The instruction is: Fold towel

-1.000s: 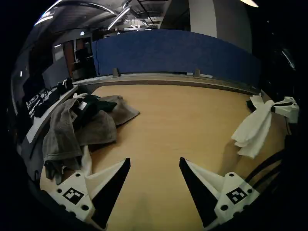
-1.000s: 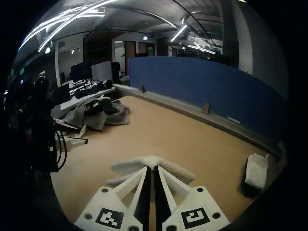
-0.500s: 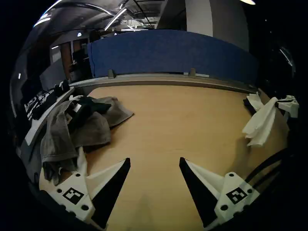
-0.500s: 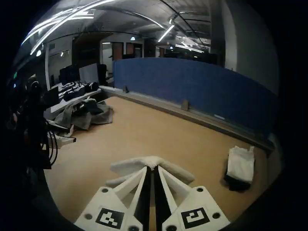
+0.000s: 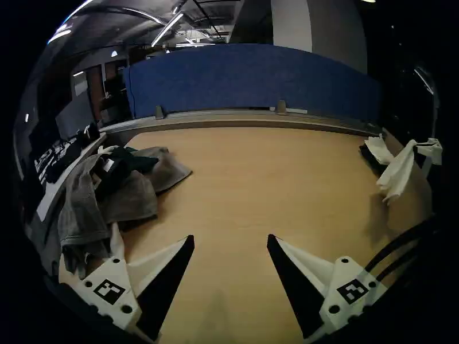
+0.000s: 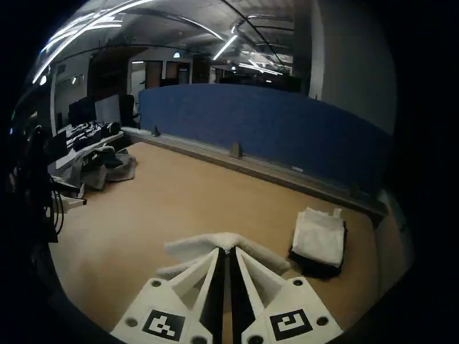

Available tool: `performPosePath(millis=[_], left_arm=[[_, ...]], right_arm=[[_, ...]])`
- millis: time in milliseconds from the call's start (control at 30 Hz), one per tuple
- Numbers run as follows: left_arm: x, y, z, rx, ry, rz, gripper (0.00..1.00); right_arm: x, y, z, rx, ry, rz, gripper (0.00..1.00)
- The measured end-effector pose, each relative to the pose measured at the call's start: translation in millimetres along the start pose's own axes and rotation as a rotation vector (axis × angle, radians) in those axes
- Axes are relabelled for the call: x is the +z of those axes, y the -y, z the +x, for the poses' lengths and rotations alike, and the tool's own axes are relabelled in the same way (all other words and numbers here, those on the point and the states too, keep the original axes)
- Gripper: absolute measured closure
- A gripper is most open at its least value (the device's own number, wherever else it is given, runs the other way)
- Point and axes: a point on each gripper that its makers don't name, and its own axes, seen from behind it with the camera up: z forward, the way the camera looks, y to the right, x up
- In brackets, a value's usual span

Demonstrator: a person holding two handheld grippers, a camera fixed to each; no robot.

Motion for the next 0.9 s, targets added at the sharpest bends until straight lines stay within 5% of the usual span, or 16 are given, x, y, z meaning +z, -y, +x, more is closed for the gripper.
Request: performPosePath(millis=[900], left_arm=[[3.7,-5.0,1.6,0.013,0.003,0.015,0.06]], right_arm=[[10.7,-97.5,-10.0,0.011,0.011,-0.106,0.95]])
